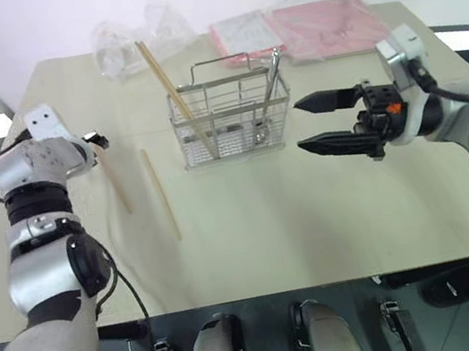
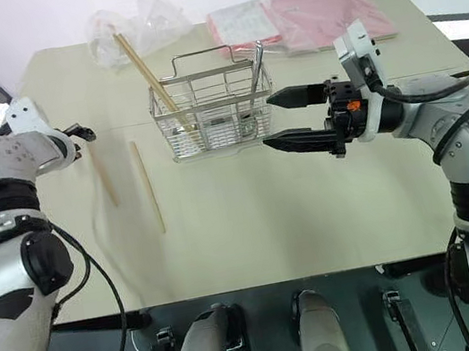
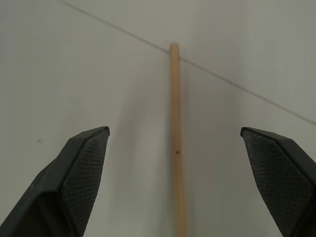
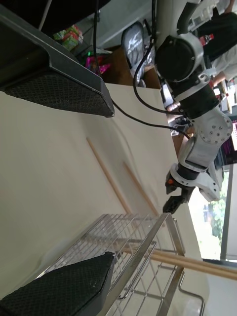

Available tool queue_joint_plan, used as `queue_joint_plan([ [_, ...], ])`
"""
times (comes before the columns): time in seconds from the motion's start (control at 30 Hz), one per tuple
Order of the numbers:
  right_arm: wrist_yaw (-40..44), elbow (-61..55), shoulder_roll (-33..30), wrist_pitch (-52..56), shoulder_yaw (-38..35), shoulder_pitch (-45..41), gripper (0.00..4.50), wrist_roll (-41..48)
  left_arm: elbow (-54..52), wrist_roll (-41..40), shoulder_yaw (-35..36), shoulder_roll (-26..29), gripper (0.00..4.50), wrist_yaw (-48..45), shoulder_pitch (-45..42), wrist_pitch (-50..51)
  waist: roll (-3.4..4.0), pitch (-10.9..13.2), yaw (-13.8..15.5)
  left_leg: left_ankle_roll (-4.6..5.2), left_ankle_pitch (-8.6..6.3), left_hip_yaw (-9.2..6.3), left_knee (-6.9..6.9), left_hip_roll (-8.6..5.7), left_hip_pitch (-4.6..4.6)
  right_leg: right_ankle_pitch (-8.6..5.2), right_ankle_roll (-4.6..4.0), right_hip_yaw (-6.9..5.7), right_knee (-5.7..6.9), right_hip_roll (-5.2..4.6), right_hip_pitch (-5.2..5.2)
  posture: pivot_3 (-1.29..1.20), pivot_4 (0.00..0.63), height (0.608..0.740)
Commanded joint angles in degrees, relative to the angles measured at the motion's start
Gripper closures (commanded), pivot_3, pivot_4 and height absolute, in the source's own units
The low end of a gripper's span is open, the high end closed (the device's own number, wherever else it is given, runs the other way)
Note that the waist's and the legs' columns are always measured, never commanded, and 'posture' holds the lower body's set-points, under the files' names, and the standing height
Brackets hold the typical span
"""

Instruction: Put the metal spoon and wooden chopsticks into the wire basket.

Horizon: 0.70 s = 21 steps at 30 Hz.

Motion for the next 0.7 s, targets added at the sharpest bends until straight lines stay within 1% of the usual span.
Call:
queue_joint_plan([
  [0.03, -2.4, -3.2, -0.6, -0.1, -2.8, 0.6, 0.02, 1.6, 7.5, 3.2, -0.8, 0.9, 0.00, -1.9, -4.0, -5.5, -0.01, 0.0, 0.0, 0.00, -0.02, 0.00, 0.00, 0.00, 0.00, 0.00, 0.00, 0.00, 0.00, 0.00, -0.01, 0.00, 0.150, 0.699],
  [0.2, -5.3, -4.6, -0.3, -0.1, -4.4, 2.8, 0.02, 2.2, 14.7, 5.8, -1.1, 0.4, 0.00, -2.8, -6.3, -10.8, -0.04, 0.0, 0.0, 0.05, -0.12, -0.02, -0.02, 0.01, -0.02, 0.01, -0.01, 0.00, 0.00, -0.03, -0.05, 0.00, 0.150, 0.699],
  [0.3, -6.1, -5.3, -0.6, -0.2, -5.1, 4.0, 0.00, 2.7, 16.6, 6.2, -0.1, 0.4, 0.91, -2.5, -6.9, -13.4, -0.05, 0.0, 0.0, 0.07, -0.13, -0.02, -0.02, 0.01, -0.04, 0.01, -0.01, 0.00, 0.00, -0.06, -0.06, 0.00, 0.150, 0.699],
  [0.53, -7.5, -6.1, -0.8, -0.4, -5.6, 5.2, 0.00, 3.5, 18.0, 6.5, 1.3, 0.7, 4.46, -1.3, -7.2, -15.2, -0.05, 0.0, 0.0, 0.13, -0.17, -0.02, -0.02, 0.01, -0.05, 0.02, -0.02, -0.01, 0.00, -0.08, -0.07, 0.00, 0.150, 0.699],
  [0.67, -7.9, -5.9, -0.8, -0.3, -5.8, 5.3, 0.00, 3.9, 17.8, 6.7, 1.9, 0.9, 4.46, -1.0, -7.3, -16.6, -0.05, 0.0, 0.0, 0.15, -0.18, -0.02, -0.02, 0.00, -0.05, 0.02, -0.01, -0.01, 0.01, -0.08, -0.07, 0.00, 0.150, 0.699],
  [0.7, -8.0, -5.8, -0.8, -0.2, -5.9, 5.2, 0.00, 4.0, 17.3, 6.8, 2.1, 1.2, 4.46, -0.7, -7.6, -18.8, -0.05, 0.0, 0.0, 0.15, -0.18, -0.02, -0.02, 0.00, -0.05, 0.02, -0.01, -0.01, 0.00, -0.07, -0.07, 0.00, 0.150, 0.699],
])
